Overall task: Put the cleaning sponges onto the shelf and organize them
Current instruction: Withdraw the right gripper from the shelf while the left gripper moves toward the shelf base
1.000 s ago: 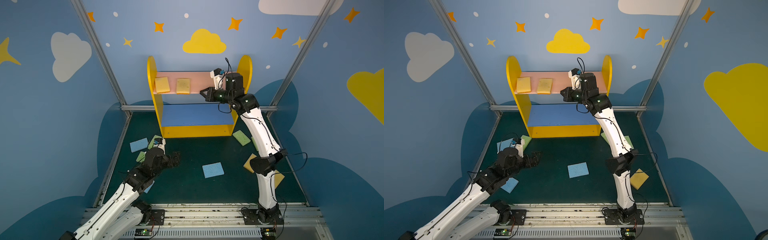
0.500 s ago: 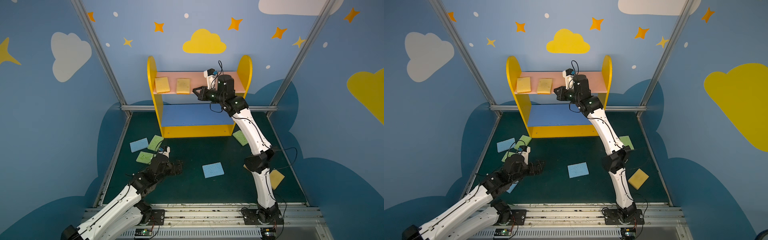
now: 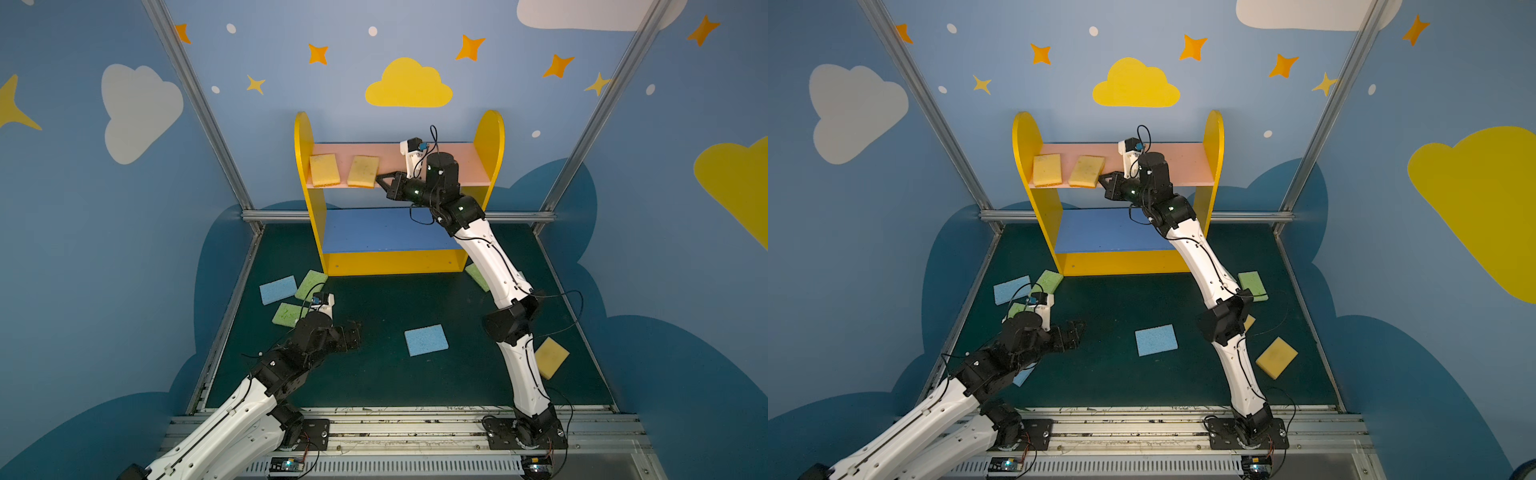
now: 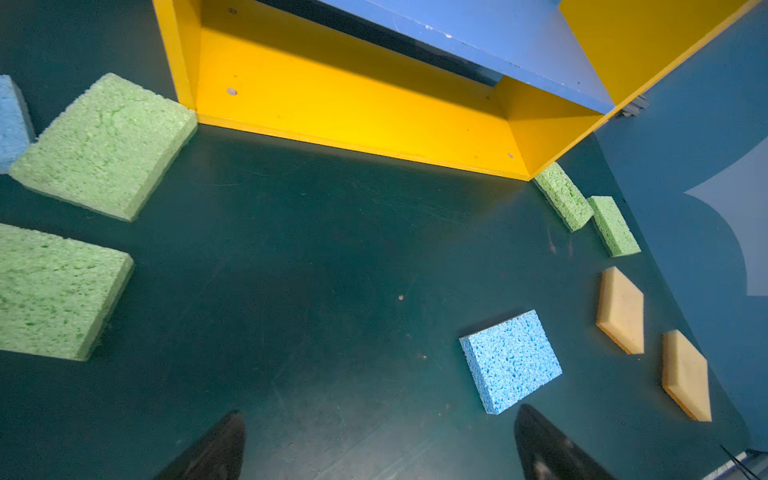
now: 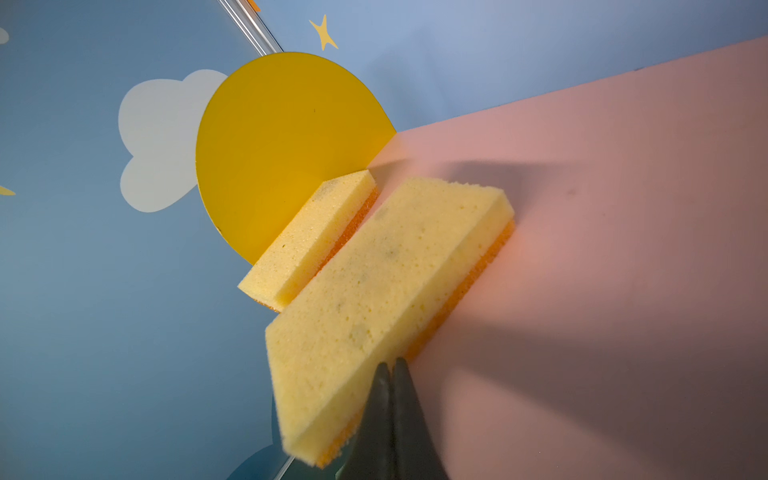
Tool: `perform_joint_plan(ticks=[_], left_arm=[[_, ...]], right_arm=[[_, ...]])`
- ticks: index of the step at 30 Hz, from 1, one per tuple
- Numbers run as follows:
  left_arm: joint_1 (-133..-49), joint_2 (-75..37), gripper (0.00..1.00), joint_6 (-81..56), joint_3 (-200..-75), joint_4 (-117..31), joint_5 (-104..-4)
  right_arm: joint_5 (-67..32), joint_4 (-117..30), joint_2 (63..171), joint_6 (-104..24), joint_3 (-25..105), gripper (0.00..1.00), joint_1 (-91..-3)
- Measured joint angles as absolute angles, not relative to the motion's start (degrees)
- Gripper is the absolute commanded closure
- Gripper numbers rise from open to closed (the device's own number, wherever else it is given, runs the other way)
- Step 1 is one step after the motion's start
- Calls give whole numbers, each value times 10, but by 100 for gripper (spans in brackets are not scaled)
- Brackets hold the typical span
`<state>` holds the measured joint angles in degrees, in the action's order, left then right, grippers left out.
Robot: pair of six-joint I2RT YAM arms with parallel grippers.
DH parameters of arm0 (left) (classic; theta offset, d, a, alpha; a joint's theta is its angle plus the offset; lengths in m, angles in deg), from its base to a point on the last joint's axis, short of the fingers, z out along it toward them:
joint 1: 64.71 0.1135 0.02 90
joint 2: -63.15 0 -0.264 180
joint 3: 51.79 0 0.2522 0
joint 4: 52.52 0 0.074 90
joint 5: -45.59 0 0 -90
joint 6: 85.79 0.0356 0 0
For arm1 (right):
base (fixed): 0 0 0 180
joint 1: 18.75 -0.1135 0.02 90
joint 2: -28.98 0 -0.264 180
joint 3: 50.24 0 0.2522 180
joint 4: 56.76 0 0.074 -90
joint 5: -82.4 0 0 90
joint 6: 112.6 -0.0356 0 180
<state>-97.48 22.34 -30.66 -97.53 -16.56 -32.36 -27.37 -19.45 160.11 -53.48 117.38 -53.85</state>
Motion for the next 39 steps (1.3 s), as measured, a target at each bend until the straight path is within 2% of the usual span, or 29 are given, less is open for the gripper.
perform_joint_plan(ticks=[4,8,16,29,31,36,39], left_arm=[[-918,218,0,-306,-976,-188,-310],[-863,181,0,-287,-993,-253,-294],[-760,-5,0,-229,-1138,-384,-295],[-687,-230,4,-111,-1327,-496,-343],[-681,-256,8,-98,-1352,-505,-355],[-676,-298,33,-76,-1390,-523,-372],[-676,-304,42,-75,-1390,-533,-380]], right_arm=[[-282,-198,1590,-532,1155,83,-537],[-287,-217,1510,-517,1030,73,-535],[-291,-238,1355,-488,810,67,-506],[-314,-281,1140,-457,556,64,-482],[-314,-288,1119,-456,531,64,-480],[-314,-301,1101,-457,504,64,-477],[-314,-303,1101,-458,499,64,-476]])
